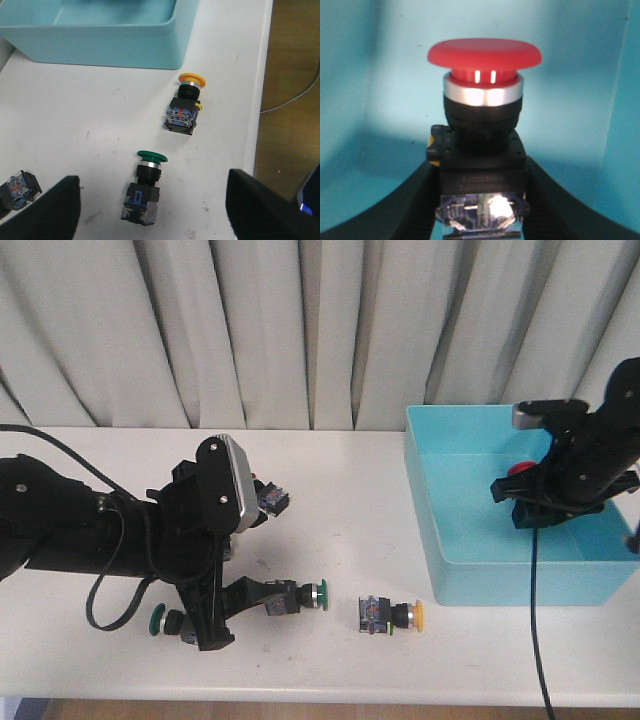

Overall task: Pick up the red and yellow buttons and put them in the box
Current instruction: 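Carry the red button with the right gripper into the blue box and release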

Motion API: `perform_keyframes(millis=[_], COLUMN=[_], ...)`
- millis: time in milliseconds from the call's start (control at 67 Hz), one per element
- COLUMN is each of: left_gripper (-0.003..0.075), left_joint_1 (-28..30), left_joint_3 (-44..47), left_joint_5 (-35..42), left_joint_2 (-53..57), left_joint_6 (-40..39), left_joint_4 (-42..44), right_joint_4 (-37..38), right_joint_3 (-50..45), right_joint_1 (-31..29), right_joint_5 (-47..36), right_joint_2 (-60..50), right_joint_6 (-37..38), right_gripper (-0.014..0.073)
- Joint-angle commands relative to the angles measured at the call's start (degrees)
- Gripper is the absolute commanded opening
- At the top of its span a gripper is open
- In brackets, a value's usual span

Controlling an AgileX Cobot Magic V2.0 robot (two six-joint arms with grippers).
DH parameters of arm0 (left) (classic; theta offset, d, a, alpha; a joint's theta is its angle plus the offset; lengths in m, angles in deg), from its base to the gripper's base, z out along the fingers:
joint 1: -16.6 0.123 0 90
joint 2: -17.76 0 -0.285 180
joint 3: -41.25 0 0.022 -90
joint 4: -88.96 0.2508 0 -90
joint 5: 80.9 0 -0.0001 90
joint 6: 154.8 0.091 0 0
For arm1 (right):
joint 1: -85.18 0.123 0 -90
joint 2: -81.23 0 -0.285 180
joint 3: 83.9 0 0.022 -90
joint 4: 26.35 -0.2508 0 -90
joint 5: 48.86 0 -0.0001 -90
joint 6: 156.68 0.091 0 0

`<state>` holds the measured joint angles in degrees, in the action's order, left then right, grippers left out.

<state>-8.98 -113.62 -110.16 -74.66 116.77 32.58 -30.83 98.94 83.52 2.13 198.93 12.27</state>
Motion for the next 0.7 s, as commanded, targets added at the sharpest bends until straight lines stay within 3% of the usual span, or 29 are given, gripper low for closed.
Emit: perform_keyframes(millis=[0, 284, 582, 687], left_gripper=[0.0583, 0.0583, 0.0583, 0.0583], left_joint_1=[-0.1, -0.1, -0.1, -0.1], left_joint_3=[-1.5, -1.5, -1.5, -1.5], left_joint_5=[0.7, 0.7, 0.5, 0.5], left_joint_2=[1.4, 1.4, 1.4, 1.4], left_joint_6=[-0.6, -0.6, -0.6, -0.6], left_joint_4=[-1.9, -1.9, -1.9, -1.9], right_joint_4=[0.9, 1.0, 1.0, 1.0], right_joint_3=[4.5, 8.6, 8.6, 8.6], right_joint_1=[-0.4, -0.4, -0.4, -0.4], right_joint_5=[-0.5, -0.3, -0.5, -0.4], right_joint_2=[2.2, 9.7, 9.8, 9.2], right_joint_6=[0.1, 0.1, -0.7, -0.7], right_gripper=[0.0244, 0.0265, 0.0476, 0.0489])
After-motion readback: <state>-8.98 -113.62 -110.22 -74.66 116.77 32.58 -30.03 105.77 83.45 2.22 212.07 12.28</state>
